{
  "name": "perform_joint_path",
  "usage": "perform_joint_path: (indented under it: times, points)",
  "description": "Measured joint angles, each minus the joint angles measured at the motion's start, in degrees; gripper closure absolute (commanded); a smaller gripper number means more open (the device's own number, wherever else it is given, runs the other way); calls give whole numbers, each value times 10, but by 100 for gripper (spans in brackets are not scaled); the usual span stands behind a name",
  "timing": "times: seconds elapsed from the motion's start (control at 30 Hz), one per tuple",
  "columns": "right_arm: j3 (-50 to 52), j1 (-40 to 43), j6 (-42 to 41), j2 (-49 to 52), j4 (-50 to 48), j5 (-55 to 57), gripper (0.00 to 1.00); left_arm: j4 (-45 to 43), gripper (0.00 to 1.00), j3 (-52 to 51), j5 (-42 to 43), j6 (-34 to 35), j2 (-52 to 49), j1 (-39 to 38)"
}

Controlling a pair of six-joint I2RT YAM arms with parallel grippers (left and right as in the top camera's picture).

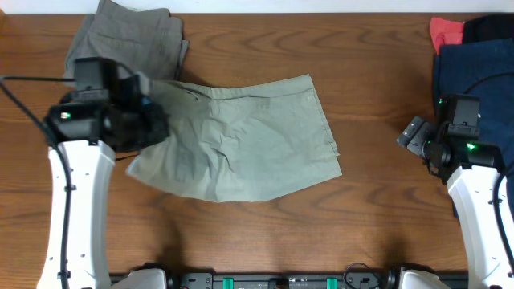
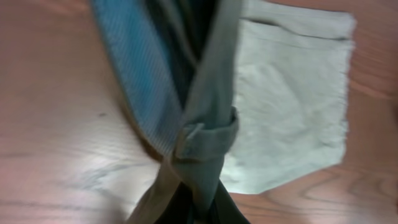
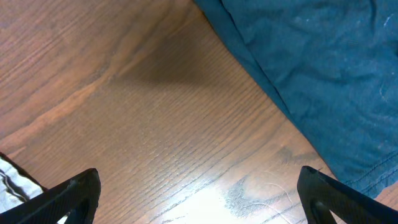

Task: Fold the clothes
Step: 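Lift the left side and fold it rightward over the shorts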

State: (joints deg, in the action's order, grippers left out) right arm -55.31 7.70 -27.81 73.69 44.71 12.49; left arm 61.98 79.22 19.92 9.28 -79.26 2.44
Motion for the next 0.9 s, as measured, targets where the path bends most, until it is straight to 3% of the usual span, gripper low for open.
perform_joint_path:
  times: [0.5, 0.9]
  points:
    - [0, 0, 0, 0, 0, 0, 1, -264, 94, 0, 0, 148, -92, -179]
    - [0, 0, 0, 0, 0, 0, 1, -388, 94, 0, 2, 182, -233, -273]
